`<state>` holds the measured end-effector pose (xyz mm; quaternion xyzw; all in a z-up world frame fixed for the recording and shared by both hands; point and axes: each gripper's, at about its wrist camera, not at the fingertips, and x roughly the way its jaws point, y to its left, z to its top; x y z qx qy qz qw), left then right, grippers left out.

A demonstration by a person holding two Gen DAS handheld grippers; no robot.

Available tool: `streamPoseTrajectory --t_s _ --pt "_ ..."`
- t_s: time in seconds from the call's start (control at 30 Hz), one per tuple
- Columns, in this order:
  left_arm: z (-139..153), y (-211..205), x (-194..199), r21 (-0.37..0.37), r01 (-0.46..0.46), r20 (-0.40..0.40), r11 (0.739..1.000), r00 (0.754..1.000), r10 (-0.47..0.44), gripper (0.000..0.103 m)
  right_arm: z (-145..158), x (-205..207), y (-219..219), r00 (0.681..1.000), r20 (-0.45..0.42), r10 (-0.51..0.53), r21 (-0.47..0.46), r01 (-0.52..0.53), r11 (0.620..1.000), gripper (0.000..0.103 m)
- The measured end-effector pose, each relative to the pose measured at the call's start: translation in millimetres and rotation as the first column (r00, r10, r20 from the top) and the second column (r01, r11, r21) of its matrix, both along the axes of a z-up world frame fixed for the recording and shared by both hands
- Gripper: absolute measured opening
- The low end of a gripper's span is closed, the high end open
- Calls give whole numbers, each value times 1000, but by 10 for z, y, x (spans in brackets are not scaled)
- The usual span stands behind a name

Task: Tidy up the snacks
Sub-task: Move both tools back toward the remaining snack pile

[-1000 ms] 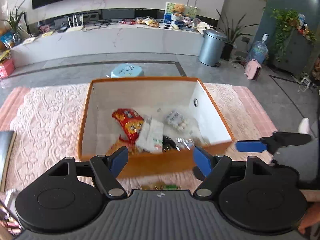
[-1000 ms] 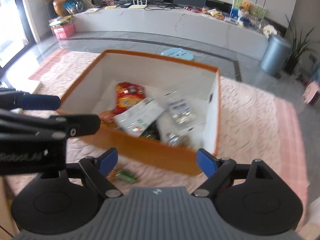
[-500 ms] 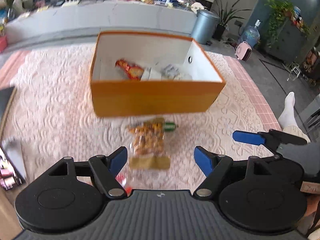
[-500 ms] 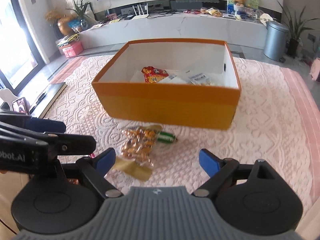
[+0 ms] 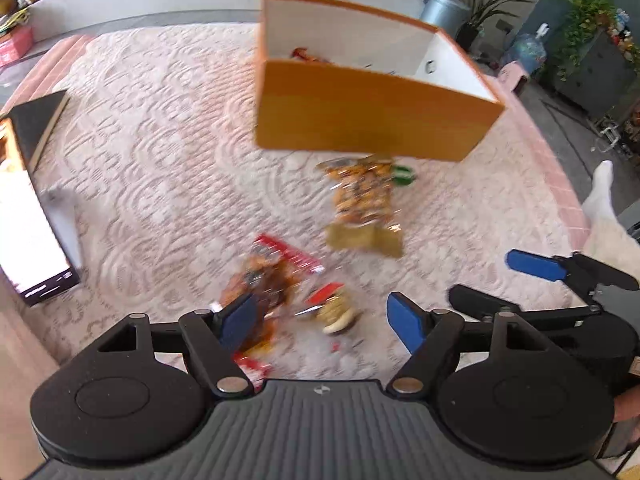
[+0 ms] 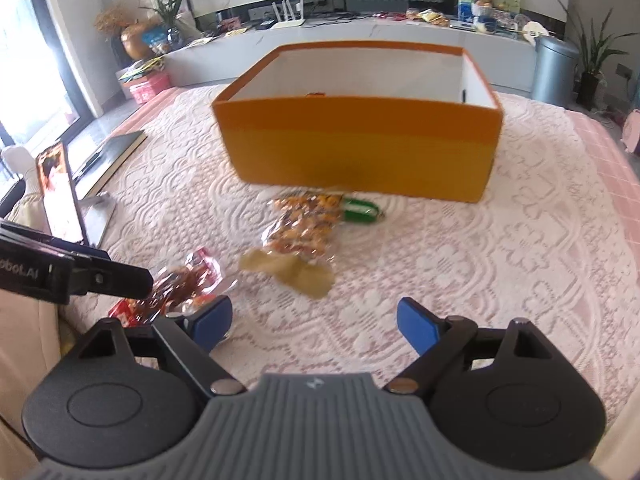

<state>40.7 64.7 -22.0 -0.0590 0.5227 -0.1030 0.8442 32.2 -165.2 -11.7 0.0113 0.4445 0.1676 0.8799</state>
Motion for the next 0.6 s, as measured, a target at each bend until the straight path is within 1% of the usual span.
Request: streamPoseTrajectory --t_s 0.07,0.17,0.2,0.23,0.3,0.37,0.43,0.53,0.6 --pt "-50 72 -14 19 -1 -3 1000 1000 1 85 -38 -17 41 1000 3 13 -4 -13 1000 86" --pt "-136 89 -4 46 66 -7 997 998 -66 85 -70 -29 96 1000 4 23 7 -23 1000 83" --pt "-175 89 3 66 77 -6 995 997 -76 85 -82 -28 111 1000 2 25 14 -25 1000 82" --pt "-207 70 5 102 81 -4 991 997 -81 85 -97 -28 129 1000 0 28 16 -28 999 81" --pt "-304 4 14 191 120 -5 974 993 -121 85 -125 -33 164 999 -2 38 12 -38 999 81" --pt "-397 -46 21 232 167 -18 958 986 -167 85 -161 -34 183 999 -5 48 4 -48 999 81" --pt "-487 -70 42 225 203 -29 953 979 -201 85 -197 -22 184 999 -16 46 3 -46 999 80" --pt "-586 -75 90 213 212 -37 954 977 -209 85 -249 -10 191 998 -33 52 12 -51 999 80" --pt "-648 -95 116 221 217 -43 951 976 -213 85 -269 -9 211 997 -34 64 16 -64 998 80"
